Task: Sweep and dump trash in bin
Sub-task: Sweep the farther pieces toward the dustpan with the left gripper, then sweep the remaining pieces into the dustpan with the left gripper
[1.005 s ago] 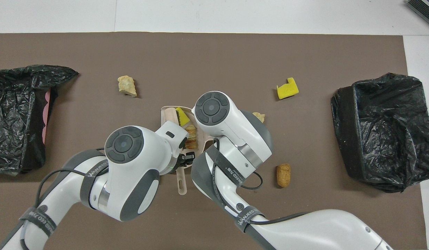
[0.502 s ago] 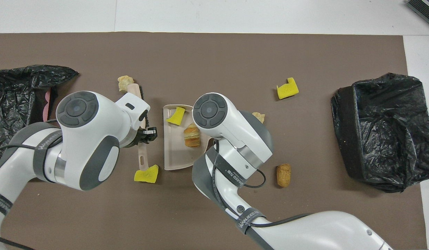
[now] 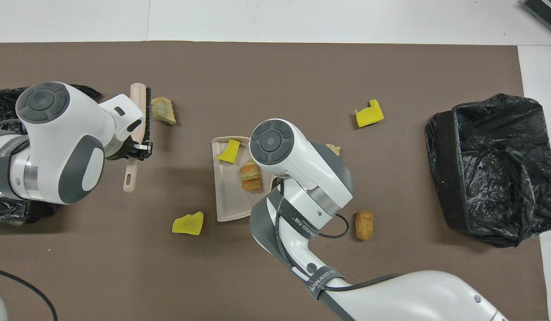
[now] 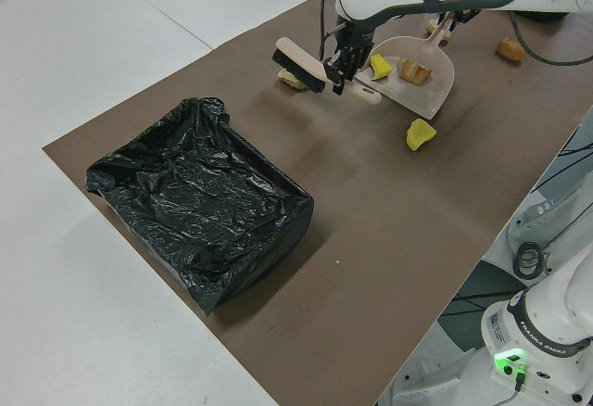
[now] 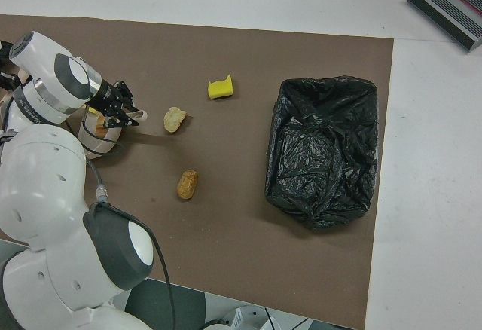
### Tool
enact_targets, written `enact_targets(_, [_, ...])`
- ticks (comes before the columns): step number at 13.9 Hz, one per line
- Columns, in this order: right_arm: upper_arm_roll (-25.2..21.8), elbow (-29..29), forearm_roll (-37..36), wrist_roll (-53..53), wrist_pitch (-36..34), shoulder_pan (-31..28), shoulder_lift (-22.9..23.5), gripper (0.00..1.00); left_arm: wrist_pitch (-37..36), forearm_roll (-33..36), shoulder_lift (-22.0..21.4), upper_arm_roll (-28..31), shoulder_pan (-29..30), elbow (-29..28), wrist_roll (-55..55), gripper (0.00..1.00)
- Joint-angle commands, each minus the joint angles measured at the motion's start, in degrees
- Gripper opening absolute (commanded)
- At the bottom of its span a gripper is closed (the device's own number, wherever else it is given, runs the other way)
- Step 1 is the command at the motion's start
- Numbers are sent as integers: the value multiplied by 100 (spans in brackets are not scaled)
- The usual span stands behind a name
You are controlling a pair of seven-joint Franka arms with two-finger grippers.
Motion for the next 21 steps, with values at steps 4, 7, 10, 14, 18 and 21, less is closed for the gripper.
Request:
enact_targets(4, [76,-157,-12,960,-293,-221,-139,0,-116,199,534,-65,199,348,1582,0])
enact_targets(7, [67,-44,50,1427,-451,-310,-87,0,-151,207,183,-73,24,-240,2531,0])
enact_targets(10, [67,1,50,1489,-417,-467,-52,0,-510,199,-46,-82,-388,-515,2710,0])
enact_targets(14, [67,-8,15,1454,-486,-494,-43,0,-513,-90,-432,-118,-1108,-1128,1176,0])
enact_targets(18, [67,-25,-56,1410,-750,-486,-69,0,-485,-776,-644,-118,-2048,-1341,59,0])
enact_targets(21, [67,1,-73,1402,-759,-459,-69,0,-748,-1021,-776,-126,-2314,-1219,-1687,0])
